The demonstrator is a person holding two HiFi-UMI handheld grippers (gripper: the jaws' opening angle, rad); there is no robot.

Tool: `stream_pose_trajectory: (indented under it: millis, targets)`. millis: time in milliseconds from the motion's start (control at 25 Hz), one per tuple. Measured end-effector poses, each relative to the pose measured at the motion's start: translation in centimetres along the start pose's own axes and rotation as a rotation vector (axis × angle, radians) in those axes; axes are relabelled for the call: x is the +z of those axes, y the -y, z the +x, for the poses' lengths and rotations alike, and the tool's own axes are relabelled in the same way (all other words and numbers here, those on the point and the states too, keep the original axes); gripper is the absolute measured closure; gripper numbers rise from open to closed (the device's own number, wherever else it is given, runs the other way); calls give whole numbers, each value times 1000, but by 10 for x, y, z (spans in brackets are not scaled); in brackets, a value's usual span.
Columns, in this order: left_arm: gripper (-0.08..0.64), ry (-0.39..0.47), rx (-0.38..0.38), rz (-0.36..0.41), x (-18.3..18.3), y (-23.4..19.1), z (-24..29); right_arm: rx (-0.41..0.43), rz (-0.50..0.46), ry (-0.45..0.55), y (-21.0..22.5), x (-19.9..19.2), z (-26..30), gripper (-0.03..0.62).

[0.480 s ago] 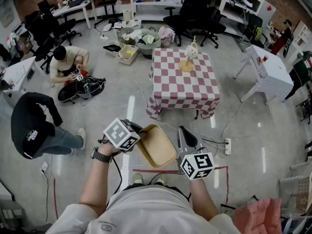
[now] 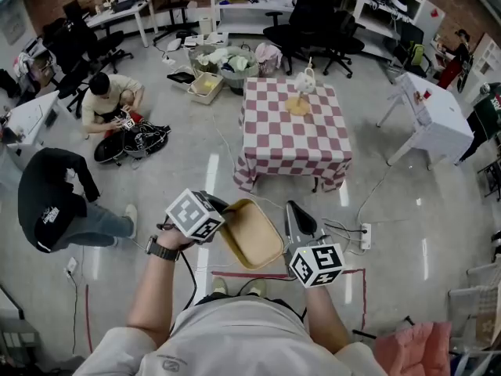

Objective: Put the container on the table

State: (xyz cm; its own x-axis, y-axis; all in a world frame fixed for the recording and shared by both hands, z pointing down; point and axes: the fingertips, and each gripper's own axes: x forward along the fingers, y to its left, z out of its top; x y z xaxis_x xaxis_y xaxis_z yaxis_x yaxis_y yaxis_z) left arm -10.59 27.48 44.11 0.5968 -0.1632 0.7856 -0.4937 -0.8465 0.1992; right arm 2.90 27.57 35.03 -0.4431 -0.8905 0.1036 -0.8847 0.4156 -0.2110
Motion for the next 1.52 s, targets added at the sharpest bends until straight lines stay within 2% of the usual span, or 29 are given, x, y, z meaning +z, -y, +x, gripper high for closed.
stream_pose_trajectory:
  millis: [440, 600, 920, 1240, 1520]
  targets:
    - [543, -13, 27, -22, 14, 9, 20, 42, -12, 40, 25, 12, -13, 583]
    - [543, -23, 49, -35, 19, 7, 24, 36, -4, 54, 38, 18, -17, 583]
    - [543, -26, 36, -24, 39, 2, 37, 15, 13, 61, 58, 22, -15, 583]
    - [543, -18, 7, -3, 60, -34, 55, -10, -4, 57, 75, 23, 20, 583]
    - [543, -39, -25, 4, 79, -98, 72, -44, -1, 37, 93, 23, 85, 583]
